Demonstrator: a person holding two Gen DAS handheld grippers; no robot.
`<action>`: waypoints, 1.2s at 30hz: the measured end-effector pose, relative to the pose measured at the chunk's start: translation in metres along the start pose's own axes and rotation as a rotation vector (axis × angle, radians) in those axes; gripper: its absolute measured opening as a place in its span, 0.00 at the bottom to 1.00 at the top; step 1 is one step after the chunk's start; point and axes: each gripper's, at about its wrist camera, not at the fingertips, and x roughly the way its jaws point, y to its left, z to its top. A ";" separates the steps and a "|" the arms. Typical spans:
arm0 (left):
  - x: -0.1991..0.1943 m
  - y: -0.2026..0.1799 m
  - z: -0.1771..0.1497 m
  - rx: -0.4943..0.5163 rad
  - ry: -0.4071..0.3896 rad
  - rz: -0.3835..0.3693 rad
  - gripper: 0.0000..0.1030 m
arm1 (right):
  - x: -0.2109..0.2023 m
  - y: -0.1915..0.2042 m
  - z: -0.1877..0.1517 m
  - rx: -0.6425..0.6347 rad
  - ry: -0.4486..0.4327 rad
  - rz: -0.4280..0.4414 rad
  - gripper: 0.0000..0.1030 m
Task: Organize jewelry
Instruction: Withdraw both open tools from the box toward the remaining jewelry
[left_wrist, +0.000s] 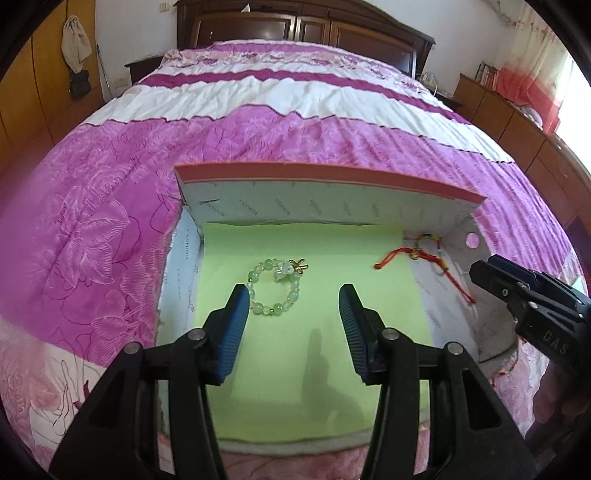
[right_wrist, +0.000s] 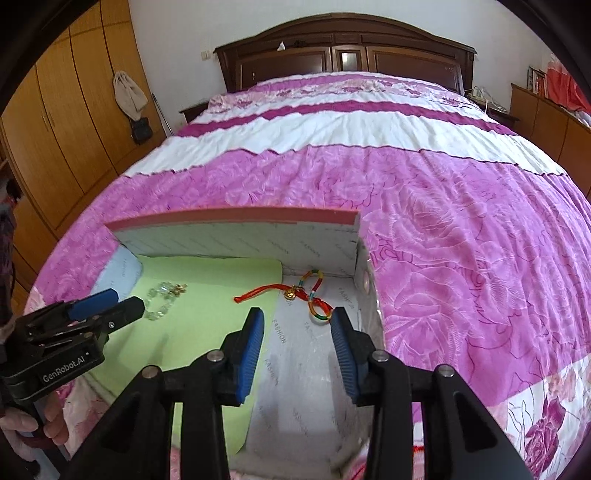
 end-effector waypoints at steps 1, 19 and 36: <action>-0.004 0.000 -0.001 -0.002 -0.008 -0.006 0.41 | -0.005 0.000 -0.001 0.004 -0.010 0.007 0.40; -0.083 -0.005 -0.026 0.031 -0.141 -0.075 0.43 | -0.102 -0.001 -0.038 0.031 -0.194 0.113 0.42; -0.065 -0.022 -0.073 0.069 -0.015 -0.126 0.44 | -0.115 -0.036 -0.096 0.082 -0.142 0.060 0.44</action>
